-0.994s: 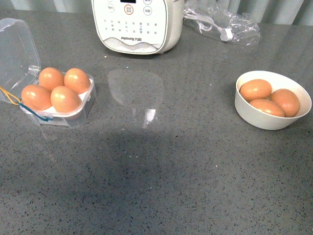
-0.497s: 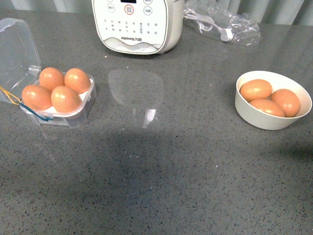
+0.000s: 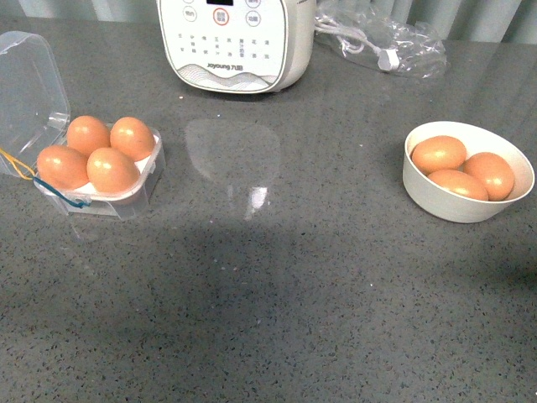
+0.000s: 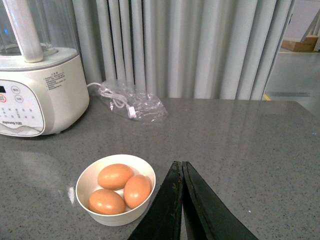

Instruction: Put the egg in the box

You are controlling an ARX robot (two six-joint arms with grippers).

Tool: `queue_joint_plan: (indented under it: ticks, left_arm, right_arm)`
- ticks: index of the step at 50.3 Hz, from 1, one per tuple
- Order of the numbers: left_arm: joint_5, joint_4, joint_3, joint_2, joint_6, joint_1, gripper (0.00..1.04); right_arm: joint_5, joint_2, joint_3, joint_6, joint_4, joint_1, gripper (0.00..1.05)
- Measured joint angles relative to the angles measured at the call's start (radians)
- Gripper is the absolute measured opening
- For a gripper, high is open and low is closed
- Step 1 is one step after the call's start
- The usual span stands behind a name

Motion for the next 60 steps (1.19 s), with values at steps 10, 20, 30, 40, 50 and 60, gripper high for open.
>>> queue_joint_plan:
  ticks: [10, 20, 30, 40, 50, 60]
  left_arm:
    - [0.0, 0.0, 0.0, 0.0, 0.0, 0.0, 0.98]
    - [0.0, 0.0, 0.0, 0.0, 0.0, 0.0, 0.98]
    - [0.0, 0.0, 0.0, 0.0, 0.0, 0.0, 0.98]
    - [0.0, 0.0, 0.0, 0.0, 0.0, 0.0, 0.98]
    - [0.0, 0.0, 0.0, -0.001, 0.0, 0.0, 0.98]
    - [0.0, 0.0, 0.0, 0.0, 0.0, 0.0, 0.98]
  right_arm:
    - [0.0, -0.092, 0.0, 0.0, -0.089, 0.0, 0.03]
    - [0.0, -0.153, 0.0, 0.0, -0.148, 0.0, 0.03]
    - [0.0, -0.205, 0.0, 0.0, -0.2, 0.0, 0.03]
    - [0.0, -0.269, 0.0, 0.0, -0.264, 0.0, 0.03]
    - [-0.003, -0.426, 0.001, 0.0, -0.428, 0.0, 0.03]
    - [-0.003, -0.426, 0.001, -0.001, -0.429, 0.0, 0.32]
